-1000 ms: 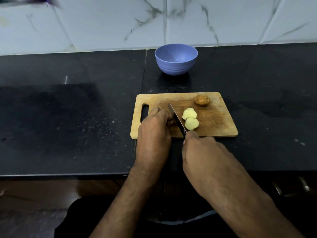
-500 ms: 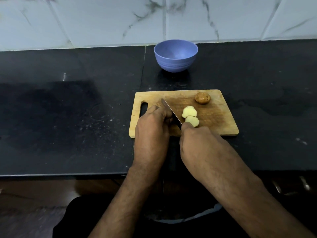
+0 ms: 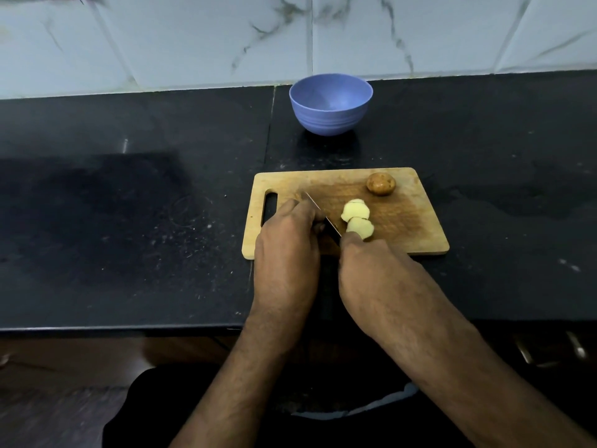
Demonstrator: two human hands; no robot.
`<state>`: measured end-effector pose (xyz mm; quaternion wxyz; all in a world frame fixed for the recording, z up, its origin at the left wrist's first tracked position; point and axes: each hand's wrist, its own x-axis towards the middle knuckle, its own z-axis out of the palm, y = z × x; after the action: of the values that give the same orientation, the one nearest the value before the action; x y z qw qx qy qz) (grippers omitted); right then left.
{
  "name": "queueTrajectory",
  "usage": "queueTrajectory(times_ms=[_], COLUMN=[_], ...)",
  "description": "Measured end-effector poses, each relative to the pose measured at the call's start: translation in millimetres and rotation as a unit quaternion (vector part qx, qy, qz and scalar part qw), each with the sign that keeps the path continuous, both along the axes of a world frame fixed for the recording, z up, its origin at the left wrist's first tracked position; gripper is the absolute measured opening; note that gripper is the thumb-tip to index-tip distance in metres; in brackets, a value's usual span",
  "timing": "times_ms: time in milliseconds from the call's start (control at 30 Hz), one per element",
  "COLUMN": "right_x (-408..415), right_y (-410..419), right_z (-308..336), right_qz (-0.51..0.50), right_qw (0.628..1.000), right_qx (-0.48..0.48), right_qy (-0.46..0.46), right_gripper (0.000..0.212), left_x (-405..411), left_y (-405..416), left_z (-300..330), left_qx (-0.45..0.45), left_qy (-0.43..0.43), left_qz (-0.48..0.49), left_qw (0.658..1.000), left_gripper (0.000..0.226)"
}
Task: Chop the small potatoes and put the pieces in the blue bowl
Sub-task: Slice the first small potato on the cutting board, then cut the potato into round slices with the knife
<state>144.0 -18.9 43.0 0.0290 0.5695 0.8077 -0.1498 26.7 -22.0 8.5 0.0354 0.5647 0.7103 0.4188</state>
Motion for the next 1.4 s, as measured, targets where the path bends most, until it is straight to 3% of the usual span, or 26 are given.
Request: queueTrajectory(times_ms=[233, 333, 400, 567, 733, 933, 1067, 1167, 1400], right_x=[17, 27, 36, 49, 51, 50, 50, 48, 44], right_y=[-13, -15, -14, -7, -7, -11, -13, -12, -12], right_z=[3, -3, -3, 4, 6, 6, 5, 3, 0], right_qz=[0.022, 0.030, 0.038, 0.004, -0.010, -0.015, -0.018, -0.020, -0.010], right_qw=[0.999, 0.999, 0.997, 0.992, 0.991, 0.994, 0.994, 0.994, 0.994], right_qx=[-0.036, -0.005, 0.022, 0.004, 0.004, 0.050, 0.068, 0.064, 0.063], right_qy=[0.001, 0.032, 0.070, 0.130, 0.133, 0.101, 0.086, 0.083, 0.085], right_gripper=[0.019, 0.014, 0.022, 0.029, 0.028, 0.027, 0.025, 0.026, 0.028], left_x=[1, 2, 2, -2, -2, -6, -4, -2, -4], left_y=[3, 4, 3, 1, 3, 4, 6, 10, 13], left_z=[-2, -2, -2, -2, -2, -5, -6, -3, -3], left_qx=[0.008, 0.007, 0.004, -0.012, -0.014, -0.009, -0.056, -0.081, -0.077], left_qy=[0.016, 0.023, 0.001, -0.025, -0.007, -0.060, 0.023, 0.061, 0.017], left_qz=[-0.008, -0.018, -0.012, -0.002, -0.012, -0.012, -0.042, -0.069, -0.075], left_qw=[1.000, 1.000, 1.000, 1.000, 1.000, 0.998, 0.997, 0.992, 0.994], left_gripper=[0.016, 0.018, 0.019, 0.023, 0.017, 0.017, 0.035, 0.034, 0.034])
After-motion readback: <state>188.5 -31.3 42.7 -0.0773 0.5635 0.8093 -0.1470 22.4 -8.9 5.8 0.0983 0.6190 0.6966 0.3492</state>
